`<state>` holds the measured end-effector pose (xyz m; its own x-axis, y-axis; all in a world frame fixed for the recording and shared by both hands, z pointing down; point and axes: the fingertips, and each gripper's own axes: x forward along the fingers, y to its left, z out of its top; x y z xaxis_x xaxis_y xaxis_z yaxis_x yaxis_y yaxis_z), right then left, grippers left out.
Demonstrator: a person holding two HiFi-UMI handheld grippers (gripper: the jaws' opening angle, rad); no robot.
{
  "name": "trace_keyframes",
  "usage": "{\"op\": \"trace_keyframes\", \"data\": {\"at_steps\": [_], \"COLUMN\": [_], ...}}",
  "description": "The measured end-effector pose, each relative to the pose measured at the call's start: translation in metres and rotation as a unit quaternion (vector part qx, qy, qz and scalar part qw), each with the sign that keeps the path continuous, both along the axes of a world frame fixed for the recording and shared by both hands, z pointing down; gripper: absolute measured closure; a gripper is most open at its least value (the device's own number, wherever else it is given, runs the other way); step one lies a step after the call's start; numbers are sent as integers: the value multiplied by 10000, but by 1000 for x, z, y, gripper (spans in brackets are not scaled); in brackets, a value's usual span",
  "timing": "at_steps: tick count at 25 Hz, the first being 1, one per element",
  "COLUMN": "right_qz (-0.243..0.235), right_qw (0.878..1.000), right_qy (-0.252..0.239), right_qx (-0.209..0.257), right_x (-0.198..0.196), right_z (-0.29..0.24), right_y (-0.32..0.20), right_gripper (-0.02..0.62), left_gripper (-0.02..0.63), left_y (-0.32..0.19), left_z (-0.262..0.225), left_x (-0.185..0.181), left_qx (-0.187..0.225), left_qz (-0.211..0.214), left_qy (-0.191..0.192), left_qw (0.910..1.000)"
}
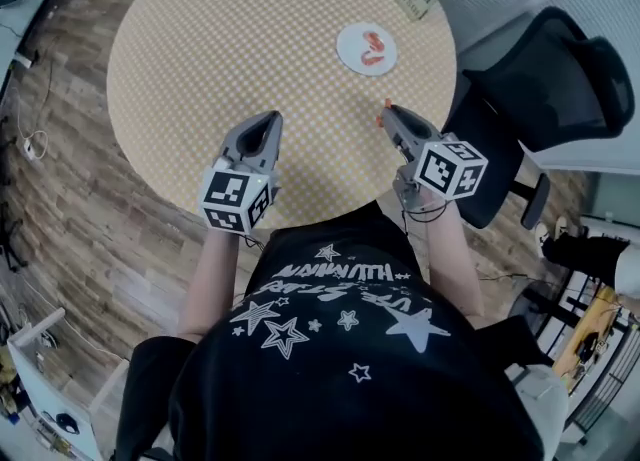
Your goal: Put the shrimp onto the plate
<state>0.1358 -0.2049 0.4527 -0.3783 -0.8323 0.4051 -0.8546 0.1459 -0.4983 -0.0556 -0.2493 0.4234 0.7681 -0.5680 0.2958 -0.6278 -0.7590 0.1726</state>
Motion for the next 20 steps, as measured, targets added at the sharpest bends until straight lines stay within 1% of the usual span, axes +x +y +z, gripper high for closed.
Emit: {"op": "trace_keyframes", "data": {"at_steps": [7, 12, 16, 20], "right_qz": [-485, -645, -683, -669], "right_qw": [9987, 9973, 9963, 9949], "right_qy": [-18, 148, 231, 431], "right_qx": [-174, -326, -473, -625], "right_x": [15, 21, 29, 42], "right_z": [21, 35, 49, 65], "right_y": [-66, -108, -132, -153], "right_gripper": [526, 526, 526, 526], "left_gripper": [604, 604, 604, 604], "left_y": [-29, -49, -60, -71], "left_z": [13, 19, 25, 34], "left_x": [5, 12, 21, 29], "left_qx": [-167, -215, -347, -357], "left_qz": [-593, -779, -950, -982], "left_qy": [-204, -290, -293, -359], "left_qw": [9979, 9963, 9944, 9939]}}
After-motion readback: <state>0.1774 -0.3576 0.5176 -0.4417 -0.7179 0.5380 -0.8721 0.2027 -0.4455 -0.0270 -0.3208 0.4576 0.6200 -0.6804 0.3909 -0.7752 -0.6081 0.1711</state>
